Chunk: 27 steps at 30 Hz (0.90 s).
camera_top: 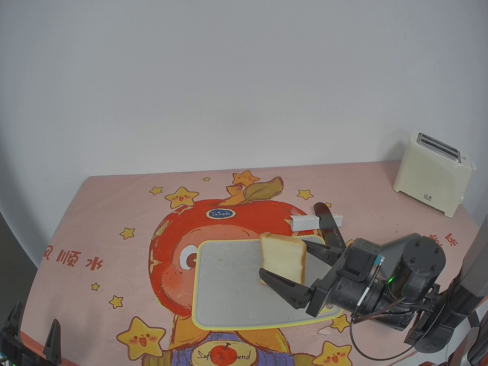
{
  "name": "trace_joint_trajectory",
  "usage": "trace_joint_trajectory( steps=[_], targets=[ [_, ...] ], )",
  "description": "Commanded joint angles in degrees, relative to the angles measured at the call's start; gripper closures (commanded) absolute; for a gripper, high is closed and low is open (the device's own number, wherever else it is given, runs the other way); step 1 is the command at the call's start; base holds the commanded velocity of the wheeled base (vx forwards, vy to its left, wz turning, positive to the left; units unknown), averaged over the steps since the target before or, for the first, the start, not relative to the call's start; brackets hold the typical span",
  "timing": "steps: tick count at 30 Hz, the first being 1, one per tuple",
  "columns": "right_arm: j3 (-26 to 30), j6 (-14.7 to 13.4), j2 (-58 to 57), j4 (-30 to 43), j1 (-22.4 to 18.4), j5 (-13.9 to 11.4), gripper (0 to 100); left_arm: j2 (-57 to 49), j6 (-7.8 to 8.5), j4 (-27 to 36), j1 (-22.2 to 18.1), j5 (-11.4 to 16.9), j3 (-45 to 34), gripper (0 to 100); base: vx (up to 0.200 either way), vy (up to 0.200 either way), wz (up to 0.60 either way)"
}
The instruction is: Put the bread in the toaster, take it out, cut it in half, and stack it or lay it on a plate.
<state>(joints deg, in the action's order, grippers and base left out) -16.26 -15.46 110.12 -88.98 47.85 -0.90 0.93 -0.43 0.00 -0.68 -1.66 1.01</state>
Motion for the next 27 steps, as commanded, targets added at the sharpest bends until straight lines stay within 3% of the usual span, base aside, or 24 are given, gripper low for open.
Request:
trace_joint_trajectory(
  steps=[1, 27],
  targets=[
    [-0.35, -0.01, -1.75, -0.32, -0.39, -0.06, 0, -0.40, -0.01, 0.00, -0.02, -0.01, -1.01, 0, 0.000, 0.000, 0.00],
    [2.99, 0.16, -1.13, -0.23, 1.72, -0.50, 0, -0.40, -0.01, 0.00, -0.02, -0.01, -1.01, 0, 0.000, 0.000, 0.00]
  ],
)
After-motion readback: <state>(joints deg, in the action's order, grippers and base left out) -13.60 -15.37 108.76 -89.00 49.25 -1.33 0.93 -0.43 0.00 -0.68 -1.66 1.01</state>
